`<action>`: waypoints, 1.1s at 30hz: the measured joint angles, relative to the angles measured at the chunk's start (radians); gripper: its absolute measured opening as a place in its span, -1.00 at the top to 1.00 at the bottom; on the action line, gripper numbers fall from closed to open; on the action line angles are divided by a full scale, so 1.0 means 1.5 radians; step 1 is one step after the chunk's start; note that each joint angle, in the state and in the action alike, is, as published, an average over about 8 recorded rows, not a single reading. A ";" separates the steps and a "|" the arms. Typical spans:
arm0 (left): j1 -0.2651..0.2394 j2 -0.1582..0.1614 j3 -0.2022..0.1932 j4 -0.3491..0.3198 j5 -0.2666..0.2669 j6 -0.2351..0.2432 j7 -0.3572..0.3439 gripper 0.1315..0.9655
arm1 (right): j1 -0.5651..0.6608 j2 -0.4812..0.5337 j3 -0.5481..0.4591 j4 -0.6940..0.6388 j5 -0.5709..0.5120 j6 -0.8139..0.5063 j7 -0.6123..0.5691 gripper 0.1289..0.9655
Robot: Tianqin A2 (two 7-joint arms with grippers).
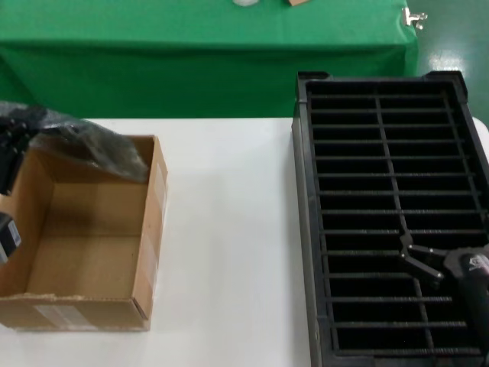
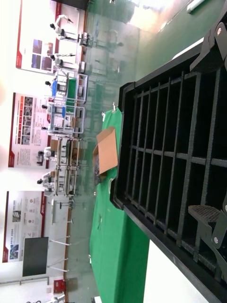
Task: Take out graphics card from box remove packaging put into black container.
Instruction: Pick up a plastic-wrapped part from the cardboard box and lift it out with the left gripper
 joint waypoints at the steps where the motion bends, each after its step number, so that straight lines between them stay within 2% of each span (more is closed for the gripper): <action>1: 0.009 -0.002 -0.004 -0.013 -0.004 0.000 -0.013 0.98 | 0.000 0.000 0.000 0.000 0.000 0.000 0.000 -1.00; 6: 0.039 -0.002 -0.008 -0.058 -0.028 0.005 -0.064 0.98 | 0.000 0.000 0.000 0.000 0.000 0.000 0.000 -1.00; 13: 0.053 0.018 0.028 -0.091 -0.052 0.022 -0.096 0.98 | 0.000 0.000 0.000 0.000 0.000 0.000 0.000 -1.00; 22: 0.054 0.050 0.077 -0.122 -0.027 0.019 -0.141 0.98 | 0.000 0.000 0.000 0.000 0.000 0.000 0.000 -1.00; 33: 0.054 0.054 0.084 -0.125 -0.020 0.018 -0.149 0.98 | 0.000 0.000 0.000 0.000 0.000 -0.001 0.000 -1.00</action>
